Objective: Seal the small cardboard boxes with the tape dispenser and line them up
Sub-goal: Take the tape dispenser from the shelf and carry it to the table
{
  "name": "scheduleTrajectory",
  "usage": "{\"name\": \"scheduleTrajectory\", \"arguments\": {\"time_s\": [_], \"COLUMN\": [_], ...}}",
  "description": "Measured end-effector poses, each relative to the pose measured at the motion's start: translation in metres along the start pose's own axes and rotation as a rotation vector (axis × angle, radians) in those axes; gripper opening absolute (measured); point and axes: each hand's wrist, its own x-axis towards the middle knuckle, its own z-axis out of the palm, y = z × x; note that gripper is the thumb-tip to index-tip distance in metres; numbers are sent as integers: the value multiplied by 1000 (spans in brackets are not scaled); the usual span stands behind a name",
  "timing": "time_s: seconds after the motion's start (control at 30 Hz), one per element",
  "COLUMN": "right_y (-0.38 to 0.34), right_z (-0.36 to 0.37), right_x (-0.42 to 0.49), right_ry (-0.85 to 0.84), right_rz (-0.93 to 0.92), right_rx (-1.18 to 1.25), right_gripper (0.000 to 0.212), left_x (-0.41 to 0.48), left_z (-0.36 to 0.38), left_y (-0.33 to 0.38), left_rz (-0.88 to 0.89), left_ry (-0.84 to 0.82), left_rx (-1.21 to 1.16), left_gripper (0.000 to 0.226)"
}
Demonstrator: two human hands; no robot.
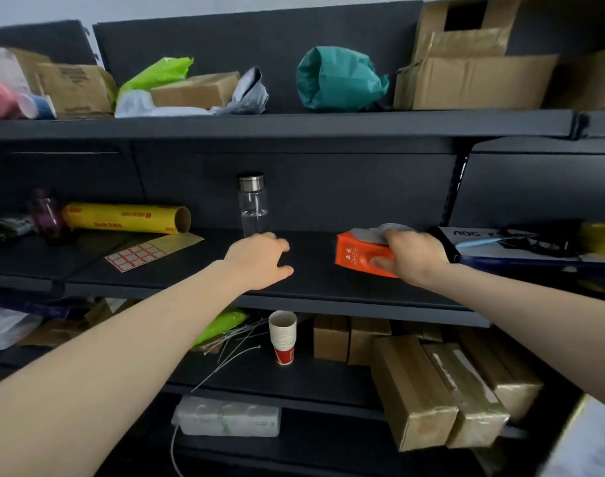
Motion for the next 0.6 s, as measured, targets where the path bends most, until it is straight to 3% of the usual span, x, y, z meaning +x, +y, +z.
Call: {"name": "scheduleTrajectory", "arguments": {"time_s": [0.17, 0.6], "right_y": [-3, -37], "right_z": [-36, -116], "right_x": [-50, -211], "right_ry": [34, 134], "right_rz": [62, 240], "right_rx": [-126, -178], "right_gripper": [47, 46], "left_x": [-30, -144], "left_z": [-20, -60], "left_y": [18, 64], "left_rz": [71, 257], "left_ry": [31, 92], "left_rx": [-4, -27], "left_gripper": [52, 52]}}
